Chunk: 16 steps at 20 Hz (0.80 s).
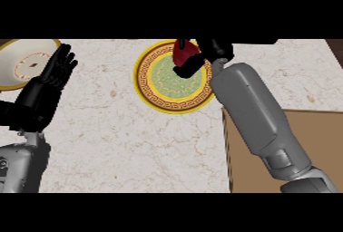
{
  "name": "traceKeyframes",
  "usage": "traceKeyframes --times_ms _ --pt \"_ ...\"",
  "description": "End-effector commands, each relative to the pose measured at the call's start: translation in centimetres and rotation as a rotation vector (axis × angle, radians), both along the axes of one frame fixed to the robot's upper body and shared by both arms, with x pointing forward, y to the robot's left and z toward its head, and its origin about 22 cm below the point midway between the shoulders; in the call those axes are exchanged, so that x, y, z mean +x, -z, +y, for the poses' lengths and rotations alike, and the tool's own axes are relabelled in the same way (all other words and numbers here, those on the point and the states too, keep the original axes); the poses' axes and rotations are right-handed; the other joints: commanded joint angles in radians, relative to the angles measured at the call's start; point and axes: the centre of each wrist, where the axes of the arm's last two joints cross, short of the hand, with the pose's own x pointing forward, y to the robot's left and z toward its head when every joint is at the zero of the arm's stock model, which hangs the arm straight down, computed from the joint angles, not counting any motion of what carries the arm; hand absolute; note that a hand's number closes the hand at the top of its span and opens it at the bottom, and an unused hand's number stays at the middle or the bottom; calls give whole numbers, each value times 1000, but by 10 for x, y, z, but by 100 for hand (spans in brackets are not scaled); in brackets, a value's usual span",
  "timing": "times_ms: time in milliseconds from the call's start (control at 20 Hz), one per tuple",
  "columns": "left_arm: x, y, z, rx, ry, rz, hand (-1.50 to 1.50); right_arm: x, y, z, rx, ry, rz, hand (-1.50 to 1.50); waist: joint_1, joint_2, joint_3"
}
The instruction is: Pick the pear from the tray and place it in the plate
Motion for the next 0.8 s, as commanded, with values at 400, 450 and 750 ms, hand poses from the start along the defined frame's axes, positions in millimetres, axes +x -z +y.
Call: traceKeyframes --times_ms 400,450,750 --pt "5 -2 -19 0 49 -12 0 16 54 23 10 107 122 150 54 11 0" --pt "13 -3 -12 1 48 -2 0 21 44 25 6 123 132 -150 55 20 0" --pt "16 -10 -7 5 79 -14 0 20 65 16 122 53 157 -150 81 23 1"
